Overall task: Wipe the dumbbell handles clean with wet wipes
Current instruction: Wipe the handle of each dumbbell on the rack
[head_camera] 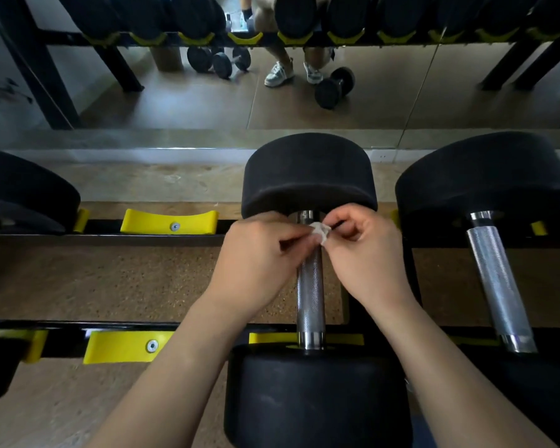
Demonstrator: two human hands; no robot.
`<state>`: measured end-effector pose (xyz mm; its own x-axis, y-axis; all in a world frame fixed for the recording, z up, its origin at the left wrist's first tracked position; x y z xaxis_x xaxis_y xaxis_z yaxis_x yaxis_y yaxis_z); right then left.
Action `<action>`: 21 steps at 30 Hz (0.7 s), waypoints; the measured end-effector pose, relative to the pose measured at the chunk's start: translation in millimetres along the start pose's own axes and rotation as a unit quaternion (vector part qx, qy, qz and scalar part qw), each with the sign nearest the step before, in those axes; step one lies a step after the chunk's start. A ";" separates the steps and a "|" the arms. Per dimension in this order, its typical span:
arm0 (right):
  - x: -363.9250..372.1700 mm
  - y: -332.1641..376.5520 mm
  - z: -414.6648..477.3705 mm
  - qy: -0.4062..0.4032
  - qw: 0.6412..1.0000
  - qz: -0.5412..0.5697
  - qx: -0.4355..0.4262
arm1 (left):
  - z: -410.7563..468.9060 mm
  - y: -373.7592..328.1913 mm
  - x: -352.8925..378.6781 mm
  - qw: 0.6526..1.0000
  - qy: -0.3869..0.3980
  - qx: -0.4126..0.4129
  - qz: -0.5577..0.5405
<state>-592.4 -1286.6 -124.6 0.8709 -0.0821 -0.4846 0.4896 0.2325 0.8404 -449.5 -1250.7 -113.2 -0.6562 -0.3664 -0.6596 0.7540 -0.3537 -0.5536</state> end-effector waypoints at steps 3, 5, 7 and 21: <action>-8.8 6.9 -4.1 0.020 0.997 -0.074 -0.034 | 8.6 -8.8 4.7 0.998 -0.014 0.027 0.058; -12.4 14.1 -6.1 0.037 0.994 -0.082 -0.062 | 6.5 -6.9 4.9 0.999 -0.018 0.016 0.045; -11.3 17.3 -6.5 0.076 0.992 -0.074 -0.076 | 4.7 -3.6 1.3 1.000 0.005 -0.008 0.021; -7.0 30.6 -10.7 0.093 0.970 -0.208 -0.081 | -17.7 11.2 -5.0 0.965 0.120 -0.231 -0.037</action>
<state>-584.0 -1268.5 -98.0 0.5682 -0.0286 -0.8224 0.7709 0.3680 0.5198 -437.2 -1237.6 -125.0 -0.7248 -0.1257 -0.6774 0.6745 0.0709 -0.7348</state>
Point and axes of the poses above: each hand's wrist, its own z-axis towards the middle knuckle, its own x-axis out of the palm, y = z × x, the point moved 4 cm from there along z, towards the middle knuckle, and after that the axes turned 1 degree about x, right-handed, at the moved point
